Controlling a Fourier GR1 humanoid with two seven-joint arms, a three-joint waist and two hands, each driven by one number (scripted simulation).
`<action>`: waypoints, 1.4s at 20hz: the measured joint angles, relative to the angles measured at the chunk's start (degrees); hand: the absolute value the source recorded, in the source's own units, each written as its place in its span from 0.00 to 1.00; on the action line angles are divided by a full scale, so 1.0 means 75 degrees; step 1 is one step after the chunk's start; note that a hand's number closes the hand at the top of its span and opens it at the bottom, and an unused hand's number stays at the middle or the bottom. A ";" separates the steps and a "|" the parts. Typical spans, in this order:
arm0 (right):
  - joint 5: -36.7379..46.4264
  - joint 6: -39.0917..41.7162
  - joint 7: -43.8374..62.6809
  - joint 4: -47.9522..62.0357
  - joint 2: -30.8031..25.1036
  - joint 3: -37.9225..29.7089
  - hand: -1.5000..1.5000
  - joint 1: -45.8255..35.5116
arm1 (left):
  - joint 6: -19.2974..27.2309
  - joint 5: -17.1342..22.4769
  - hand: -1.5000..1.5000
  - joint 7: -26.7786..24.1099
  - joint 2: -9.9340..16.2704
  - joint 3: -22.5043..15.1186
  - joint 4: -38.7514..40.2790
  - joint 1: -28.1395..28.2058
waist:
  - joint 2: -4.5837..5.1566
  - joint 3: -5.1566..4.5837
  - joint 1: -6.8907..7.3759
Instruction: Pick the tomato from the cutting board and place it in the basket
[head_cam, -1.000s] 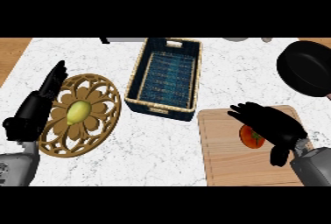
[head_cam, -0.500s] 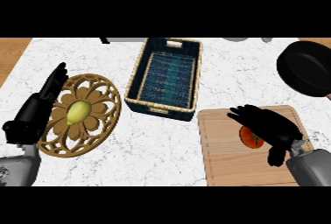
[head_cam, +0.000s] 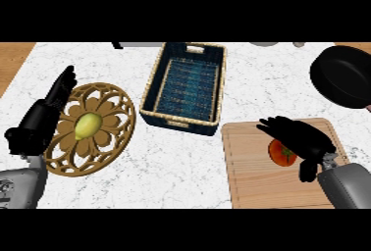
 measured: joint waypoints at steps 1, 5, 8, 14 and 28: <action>0.0094 -0.0125 0.0003 0.0123 0.0092 0.0044 1.00 0.0042 | -0.0125 0.0109 0.50 0.0073 0.0064 0.0073 -0.0150 0.0068 | -0.0002 -0.0002 0.0008; 0.0175 -0.0217 -0.0112 0.0503 0.0329 -0.0125 1.00 -0.0021 | -0.0088 -0.0039 0.50 0.0238 -0.0076 0.0008 -0.0303 0.0036 | -0.0013 -0.0017 0.0005; 0.0390 -0.0463 -0.0267 0.0785 0.0468 -0.0128 1.00 -0.0159 | -0.0153 -0.0088 0.50 0.0001 -0.0089 0.0085 -0.0244 0.0173 | -0.0030 -0.0038 0.0008; 0.0695 -0.1082 -0.0860 0.1230 0.0519 -0.0179 1.00 -0.0441 | -0.0122 -0.0235 0.50 -0.0106 -0.0198 0.0118 -0.0039 0.0105 | -0.0053 -0.0058 0.0012; 0.0278 -0.1438 0.2028 0.2811 0.0308 -0.3067 1.00 -0.2266 | -0.0187 -0.0232 0.50 -0.0055 -0.0248 0.0111 -0.0058 -0.0024 | 0.0031 -0.0001 0.0090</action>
